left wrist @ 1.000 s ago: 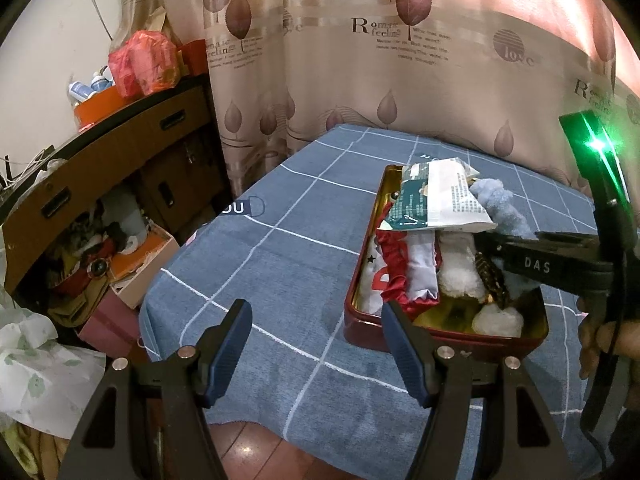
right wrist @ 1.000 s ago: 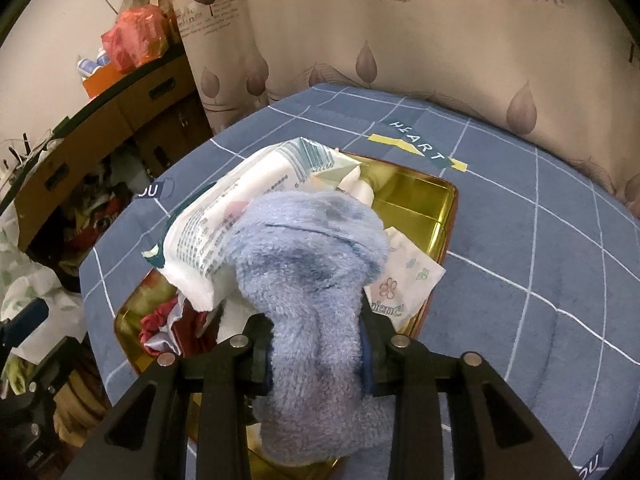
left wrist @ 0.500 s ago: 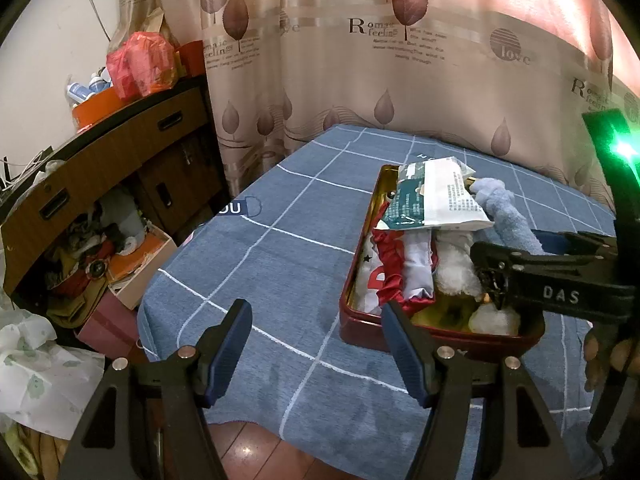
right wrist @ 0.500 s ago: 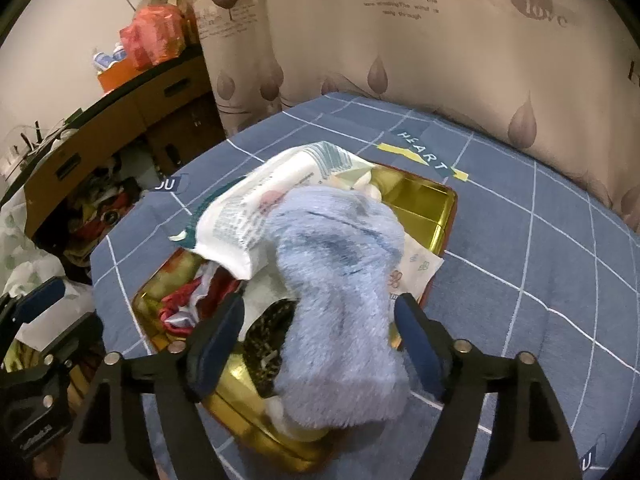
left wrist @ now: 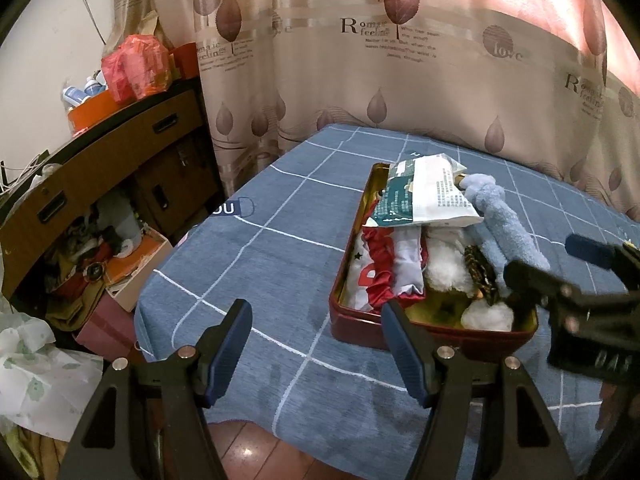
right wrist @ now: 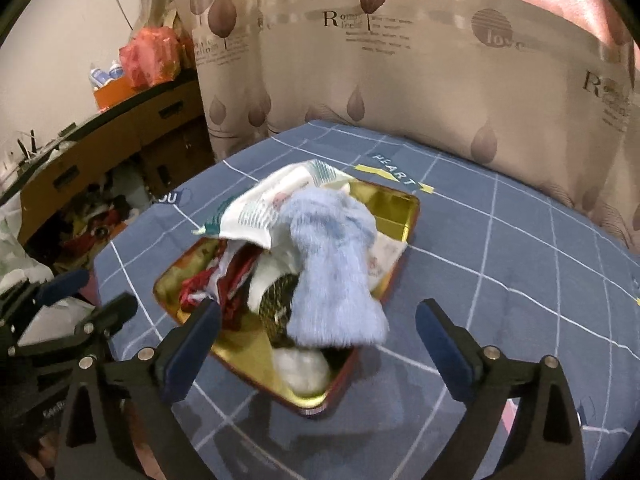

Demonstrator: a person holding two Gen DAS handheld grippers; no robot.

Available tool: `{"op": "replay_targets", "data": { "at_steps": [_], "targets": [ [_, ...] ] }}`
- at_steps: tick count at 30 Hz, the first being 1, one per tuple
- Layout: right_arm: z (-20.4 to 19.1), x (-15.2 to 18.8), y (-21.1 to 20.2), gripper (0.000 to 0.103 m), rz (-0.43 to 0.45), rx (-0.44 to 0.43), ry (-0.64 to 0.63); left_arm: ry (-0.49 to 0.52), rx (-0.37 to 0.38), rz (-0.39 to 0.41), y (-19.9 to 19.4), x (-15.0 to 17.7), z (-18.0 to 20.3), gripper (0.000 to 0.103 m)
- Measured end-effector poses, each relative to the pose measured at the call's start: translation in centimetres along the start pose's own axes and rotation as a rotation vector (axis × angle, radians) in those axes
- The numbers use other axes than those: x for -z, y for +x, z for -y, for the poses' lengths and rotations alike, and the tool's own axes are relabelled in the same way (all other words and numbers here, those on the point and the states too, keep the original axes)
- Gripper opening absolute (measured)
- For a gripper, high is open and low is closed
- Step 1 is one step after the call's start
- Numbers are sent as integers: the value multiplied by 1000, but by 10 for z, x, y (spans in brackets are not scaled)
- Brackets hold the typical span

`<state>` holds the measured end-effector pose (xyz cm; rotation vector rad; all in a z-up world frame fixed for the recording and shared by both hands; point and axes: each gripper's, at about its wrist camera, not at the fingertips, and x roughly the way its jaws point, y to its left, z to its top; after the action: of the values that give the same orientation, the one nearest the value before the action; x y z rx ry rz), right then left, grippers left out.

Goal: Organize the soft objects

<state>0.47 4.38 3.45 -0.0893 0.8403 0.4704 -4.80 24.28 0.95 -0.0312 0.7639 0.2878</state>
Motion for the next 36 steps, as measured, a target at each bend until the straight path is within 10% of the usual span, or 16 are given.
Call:
{"op": "replay_targets", "data": {
  "at_steps": [36],
  "targets": [
    [-17,23,0,100,-58,15,-44,3,9,-6,-1,1,0,69]
  ]
}}
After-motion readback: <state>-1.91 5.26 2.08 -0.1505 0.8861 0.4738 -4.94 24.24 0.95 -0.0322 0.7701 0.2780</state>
